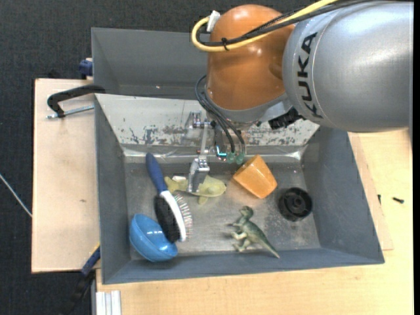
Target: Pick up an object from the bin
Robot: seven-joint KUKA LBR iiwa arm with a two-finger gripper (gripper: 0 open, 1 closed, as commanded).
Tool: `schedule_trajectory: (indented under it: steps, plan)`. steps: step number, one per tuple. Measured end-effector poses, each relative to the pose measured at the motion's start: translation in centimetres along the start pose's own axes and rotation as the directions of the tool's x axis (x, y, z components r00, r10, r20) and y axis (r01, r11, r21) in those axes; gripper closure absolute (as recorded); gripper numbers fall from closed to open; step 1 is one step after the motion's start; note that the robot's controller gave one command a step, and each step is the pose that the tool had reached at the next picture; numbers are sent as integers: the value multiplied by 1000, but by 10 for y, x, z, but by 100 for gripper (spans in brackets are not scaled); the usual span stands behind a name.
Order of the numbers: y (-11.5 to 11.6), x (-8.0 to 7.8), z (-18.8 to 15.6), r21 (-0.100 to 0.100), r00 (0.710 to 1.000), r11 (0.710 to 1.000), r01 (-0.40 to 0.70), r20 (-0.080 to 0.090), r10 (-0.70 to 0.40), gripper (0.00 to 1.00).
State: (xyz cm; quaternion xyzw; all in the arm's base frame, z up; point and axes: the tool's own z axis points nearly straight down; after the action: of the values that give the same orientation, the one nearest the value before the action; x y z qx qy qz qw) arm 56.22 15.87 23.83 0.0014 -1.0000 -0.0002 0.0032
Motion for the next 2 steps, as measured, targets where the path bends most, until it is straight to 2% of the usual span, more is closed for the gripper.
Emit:
schedule_trajectory:
  steps: [1,2]
  plan:
    - [-59,0,167,-1,998,998,68,13,-68,0]
    - [-65,-18,135,0,992,993,121,17,-121,0]
